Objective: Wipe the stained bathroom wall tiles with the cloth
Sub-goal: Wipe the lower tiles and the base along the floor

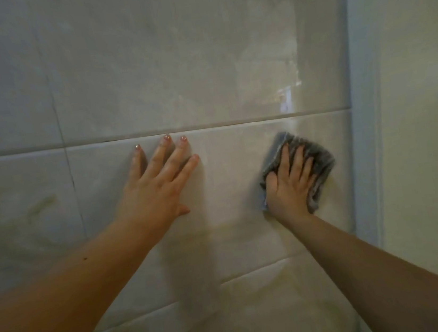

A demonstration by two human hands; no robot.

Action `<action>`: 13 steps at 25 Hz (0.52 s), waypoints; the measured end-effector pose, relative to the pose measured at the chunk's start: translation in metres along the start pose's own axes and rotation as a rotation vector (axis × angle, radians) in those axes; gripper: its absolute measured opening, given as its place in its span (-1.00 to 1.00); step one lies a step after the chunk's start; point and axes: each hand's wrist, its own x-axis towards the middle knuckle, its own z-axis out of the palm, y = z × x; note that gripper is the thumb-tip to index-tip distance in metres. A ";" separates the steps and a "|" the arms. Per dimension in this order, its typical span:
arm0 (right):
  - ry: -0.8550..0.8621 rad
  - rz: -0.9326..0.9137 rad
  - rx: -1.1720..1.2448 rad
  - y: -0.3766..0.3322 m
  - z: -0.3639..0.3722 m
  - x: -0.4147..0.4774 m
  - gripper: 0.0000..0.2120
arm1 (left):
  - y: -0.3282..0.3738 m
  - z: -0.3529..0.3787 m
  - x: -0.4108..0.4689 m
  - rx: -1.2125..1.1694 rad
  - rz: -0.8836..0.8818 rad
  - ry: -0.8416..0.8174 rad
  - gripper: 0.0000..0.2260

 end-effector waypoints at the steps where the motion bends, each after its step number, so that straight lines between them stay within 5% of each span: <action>1: 0.029 -0.057 -0.010 -0.001 -0.008 0.027 -0.28 | 0.003 -0.001 0.003 0.015 -0.004 -0.030 -0.03; 5: 0.110 0.083 0.044 0.029 -0.036 0.112 -0.40 | 0.004 0.004 0.005 -0.021 -0.011 0.043 -0.03; 10: 0.028 0.214 -0.013 0.086 0.004 0.042 -0.37 | 0.001 0.011 0.005 -0.049 0.010 0.079 -0.02; 13: 0.017 0.209 0.087 0.075 -0.026 0.086 -0.39 | 0.002 0.010 0.006 -0.049 0.018 0.067 -0.01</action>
